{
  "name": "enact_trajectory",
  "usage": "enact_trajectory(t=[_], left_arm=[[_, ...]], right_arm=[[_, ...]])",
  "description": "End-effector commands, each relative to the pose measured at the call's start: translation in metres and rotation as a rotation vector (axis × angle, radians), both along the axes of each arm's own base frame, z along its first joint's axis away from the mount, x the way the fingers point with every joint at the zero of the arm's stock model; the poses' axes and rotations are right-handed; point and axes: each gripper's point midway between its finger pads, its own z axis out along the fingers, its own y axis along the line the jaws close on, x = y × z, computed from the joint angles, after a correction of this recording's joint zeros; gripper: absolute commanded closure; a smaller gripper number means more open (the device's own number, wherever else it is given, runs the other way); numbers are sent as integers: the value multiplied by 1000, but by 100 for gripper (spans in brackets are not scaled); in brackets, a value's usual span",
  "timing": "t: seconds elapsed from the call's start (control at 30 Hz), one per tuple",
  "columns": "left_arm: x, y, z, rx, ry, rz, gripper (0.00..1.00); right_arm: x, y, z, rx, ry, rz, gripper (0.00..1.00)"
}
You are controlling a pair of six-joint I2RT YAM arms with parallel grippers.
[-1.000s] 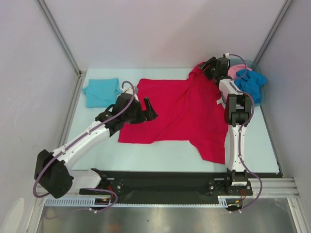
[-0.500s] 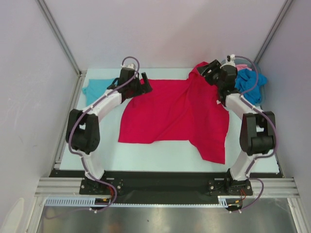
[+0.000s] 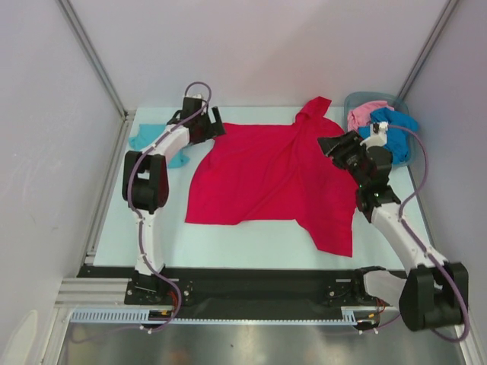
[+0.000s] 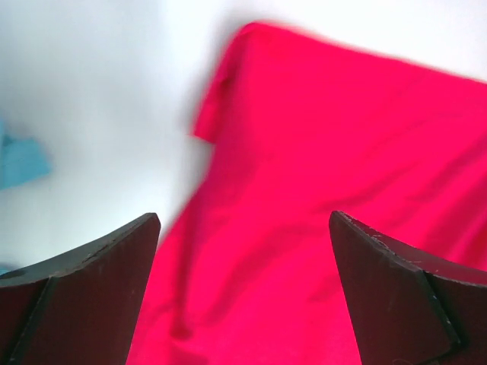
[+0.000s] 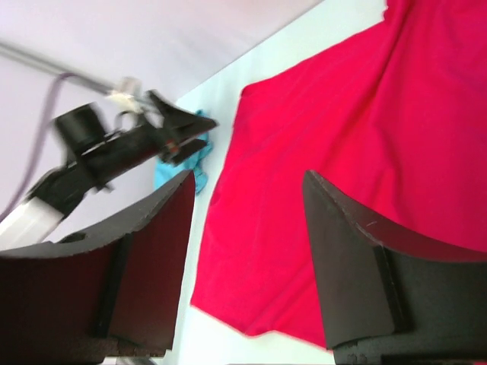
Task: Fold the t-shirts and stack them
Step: Flatten the tshirt out
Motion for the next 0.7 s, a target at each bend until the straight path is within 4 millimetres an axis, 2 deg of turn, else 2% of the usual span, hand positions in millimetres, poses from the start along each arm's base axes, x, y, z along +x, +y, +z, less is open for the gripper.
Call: enact_trajectory(t=[0.0,0.03,0.1,0.17,0.47,0.6,0.67], left_arm=[[3,22,-13,-38,77,27,0],[2,25,-24,-35,101,29,0],[4,30,-28,-48,112,25,0],[3,33,-40,-66,145,10,0],[14,-6,-41,-254,144,-184,0],[15,-8,-45,-262,149,-191,1],[17,-6,-48,-262,150,-183,8]], right_arm=[[-25,-4,15,-5,-44,-7,37],[-30,-3,18,1,-51,-3,37],[-39,-2,19,12,-49,10,37],[-47,-2,26,17,-65,15,37],[-63,-5,30,-12,-71,15,37],[-65,-5,33,-13,-76,14,38],[-68,-5,38,-12,-83,18,38]])
